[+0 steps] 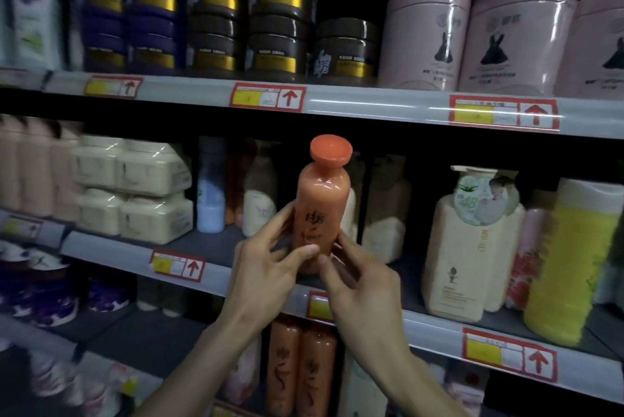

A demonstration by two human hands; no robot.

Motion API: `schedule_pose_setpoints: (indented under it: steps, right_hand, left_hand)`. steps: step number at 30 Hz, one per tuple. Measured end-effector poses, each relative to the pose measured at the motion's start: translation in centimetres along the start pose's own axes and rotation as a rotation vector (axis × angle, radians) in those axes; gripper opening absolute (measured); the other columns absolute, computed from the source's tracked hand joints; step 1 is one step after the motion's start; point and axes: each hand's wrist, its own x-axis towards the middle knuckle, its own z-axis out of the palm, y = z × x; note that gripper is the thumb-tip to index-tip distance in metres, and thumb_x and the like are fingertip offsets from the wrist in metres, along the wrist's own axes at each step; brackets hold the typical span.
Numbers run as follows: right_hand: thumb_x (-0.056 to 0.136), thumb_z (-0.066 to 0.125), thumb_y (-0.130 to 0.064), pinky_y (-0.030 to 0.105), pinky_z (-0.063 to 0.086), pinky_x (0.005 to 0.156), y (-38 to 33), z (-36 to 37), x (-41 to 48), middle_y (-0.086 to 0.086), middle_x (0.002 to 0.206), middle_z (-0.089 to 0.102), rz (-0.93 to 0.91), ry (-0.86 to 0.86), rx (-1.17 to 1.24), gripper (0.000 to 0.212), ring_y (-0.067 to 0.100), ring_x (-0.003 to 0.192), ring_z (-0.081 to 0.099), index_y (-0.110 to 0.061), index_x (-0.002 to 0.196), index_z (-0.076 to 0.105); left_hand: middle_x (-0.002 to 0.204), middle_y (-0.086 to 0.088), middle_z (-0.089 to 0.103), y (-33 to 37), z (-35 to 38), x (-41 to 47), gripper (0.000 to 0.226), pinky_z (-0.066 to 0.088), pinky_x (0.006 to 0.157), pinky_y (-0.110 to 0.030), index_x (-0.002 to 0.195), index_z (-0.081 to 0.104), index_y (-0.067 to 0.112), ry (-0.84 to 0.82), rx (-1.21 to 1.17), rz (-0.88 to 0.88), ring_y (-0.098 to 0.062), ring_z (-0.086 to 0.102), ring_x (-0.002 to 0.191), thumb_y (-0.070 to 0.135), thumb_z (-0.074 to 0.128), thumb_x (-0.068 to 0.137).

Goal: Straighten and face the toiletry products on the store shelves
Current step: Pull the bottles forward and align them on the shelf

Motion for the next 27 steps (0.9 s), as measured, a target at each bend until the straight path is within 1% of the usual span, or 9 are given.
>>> schedule_pose_setpoints:
  steps: [6,11,14,15,17,19,21,24,27]
  right_hand:
    - [0.091,0.064,-0.033,0.039,0.060,0.091,-1.2,7.4,2.5,-0.011,0.105,0.078,0.007,-0.268,-0.072,0.039,0.005,0.098,0.074,-0.035,0.129,0.062]
    - [0.089,0.065,-0.036,0.035,0.058,0.091,-2.7,11.6,6.1,-0.005,0.110,0.076,0.032,-0.475,-0.136,0.043,0.012,0.106,0.072,-0.035,0.131,0.057]
    - [0.081,0.069,-0.035,0.030,0.058,0.092,-2.3,13.6,8.2,-0.008,0.107,0.076,0.125,-0.578,-0.115,0.039,0.008,0.103,0.070,-0.033,0.120,0.066]
    - [0.078,0.070,-0.040,0.032,0.058,0.093,-1.7,14.3,8.7,-0.010,0.108,0.076,0.141,-0.586,-0.119,0.045,0.007,0.103,0.070,-0.034,0.122,0.065]
    - [0.074,0.070,-0.052,0.035,0.058,0.096,-0.4,15.5,9.1,-0.011,0.112,0.075,0.161,-0.597,-0.126,0.058,0.007,0.107,0.070,-0.037,0.129,0.059]
    - [0.074,0.070,-0.053,0.036,0.057,0.099,0.6,16.2,9.5,-0.011,0.117,0.074,0.172,-0.606,-0.116,0.062,0.007,0.111,0.069,-0.038,0.133,0.055]
    - [0.074,0.070,-0.048,0.036,0.056,0.102,1.2,16.6,10.0,-0.009,0.119,0.073,0.191,-0.602,-0.107,0.062,0.008,0.113,0.068,-0.038,0.133,0.054]
    - [0.073,0.072,-0.044,0.036,0.057,0.099,1.7,17.0,10.8,-0.009,0.115,0.074,0.242,-0.597,-0.074,0.058,0.009,0.108,0.069,-0.036,0.128,0.056]
    - [0.071,0.070,-0.048,0.037,0.058,0.097,2.0,17.1,11.4,-0.009,0.109,0.076,0.285,-0.575,-0.066,0.054,0.010,0.104,0.070,-0.035,0.122,0.060]
  left_hand:
    - [0.113,0.016,0.075,-3.3,-7.1,1.8,0.052,0.055,0.093,-0.023,0.133,0.064,0.028,0.077,0.152,-0.031,-0.002,0.068,0.112,0.005,0.074,0.088]
    - [0.098,0.013,0.076,-6.5,-10.9,6.0,0.041,0.057,0.073,-0.016,0.122,0.064,0.024,0.152,0.250,-0.150,0.001,0.073,0.090,-0.002,0.068,0.090]
    - [0.105,0.007,0.076,-8.4,-12.1,7.8,0.043,0.060,0.090,-0.036,0.127,0.064,0.026,0.130,0.372,-0.183,-0.007,0.073,0.097,0.011,0.072,0.087]
    - [0.105,0.008,0.076,-8.6,-12.4,8.1,0.043,0.059,0.091,-0.036,0.127,0.064,0.028,0.128,0.417,-0.191,-0.007,0.072,0.097,0.015,0.073,0.087]
    - [0.107,0.007,0.076,-9.4,-12.7,8.7,0.041,0.059,0.079,-0.020,0.129,0.065,0.028,0.142,0.450,-0.213,-0.001,0.070,0.088,0.015,0.073,0.090]
    - [0.107,0.003,0.075,-10.2,-12.6,9.5,0.042,0.048,0.060,-0.002,0.132,0.063,0.026,0.147,0.487,-0.217,0.006,0.065,0.076,0.014,0.071,0.092]
    - [0.106,0.001,0.075,-10.8,-12.3,10.3,0.047,0.049,0.060,-0.003,0.135,0.061,0.028,0.147,0.519,-0.212,0.003,0.067,0.073,0.019,0.073,0.091]
    - [0.110,-0.004,0.073,-11.5,-11.9,11.1,0.052,0.058,0.074,-0.018,0.137,0.061,0.029,0.166,0.536,-0.214,-0.012,0.072,0.083,0.028,0.077,0.088]
    - [0.093,-0.003,0.069,-11.9,-11.6,11.7,0.042,0.037,0.061,-0.006,0.126,0.068,0.019,0.196,0.655,-0.199,-0.007,0.059,0.072,0.030,0.078,0.087]
